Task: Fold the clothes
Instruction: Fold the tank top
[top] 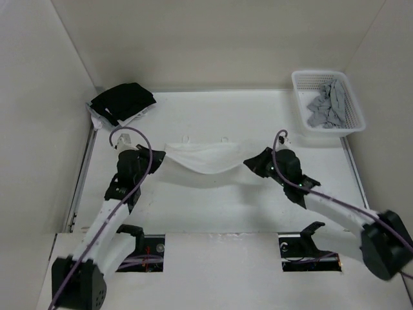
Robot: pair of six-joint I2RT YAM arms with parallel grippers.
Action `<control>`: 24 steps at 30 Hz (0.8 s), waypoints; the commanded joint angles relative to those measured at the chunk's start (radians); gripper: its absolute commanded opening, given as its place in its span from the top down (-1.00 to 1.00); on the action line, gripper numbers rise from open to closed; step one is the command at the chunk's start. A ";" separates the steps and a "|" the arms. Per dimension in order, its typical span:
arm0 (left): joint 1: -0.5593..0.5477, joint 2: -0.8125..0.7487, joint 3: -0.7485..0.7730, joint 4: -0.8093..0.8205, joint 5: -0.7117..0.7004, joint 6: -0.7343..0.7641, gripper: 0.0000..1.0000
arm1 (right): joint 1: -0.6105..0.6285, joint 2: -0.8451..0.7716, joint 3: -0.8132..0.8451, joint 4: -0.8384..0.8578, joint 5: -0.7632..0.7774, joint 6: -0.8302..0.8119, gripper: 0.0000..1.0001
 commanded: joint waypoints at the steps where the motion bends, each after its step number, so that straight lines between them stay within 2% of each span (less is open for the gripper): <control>1: -0.045 -0.231 0.107 -0.289 -0.015 0.066 0.95 | 0.075 -0.292 0.008 -0.252 0.111 -0.052 0.91; 4: -0.085 -0.393 0.203 -0.477 -0.049 0.069 0.95 | 0.145 -0.522 0.067 -0.503 0.202 -0.062 0.89; 7: -0.131 -0.481 0.283 -0.625 -0.051 0.043 0.95 | 0.257 -0.688 0.151 -0.724 0.292 -0.038 0.89; 12: -0.197 -0.567 0.305 -0.756 -0.061 -0.038 0.95 | 0.489 -0.755 0.219 -0.895 0.424 0.081 0.87; 15: -0.200 -0.581 0.255 -0.784 -0.091 -0.046 0.94 | 0.621 -0.714 0.197 -0.882 0.523 0.122 0.85; 17: -0.194 -0.546 0.209 -0.754 -0.095 -0.043 0.93 | 0.594 -0.637 0.182 -0.818 0.521 0.096 0.84; 19: -0.177 -0.459 0.152 -0.657 -0.081 -0.035 0.93 | 0.494 -0.548 0.167 -0.727 0.460 0.038 0.86; 24: -0.099 -0.195 0.101 -0.364 -0.080 -0.004 0.92 | 0.146 -0.240 0.122 -0.341 0.180 -0.087 0.87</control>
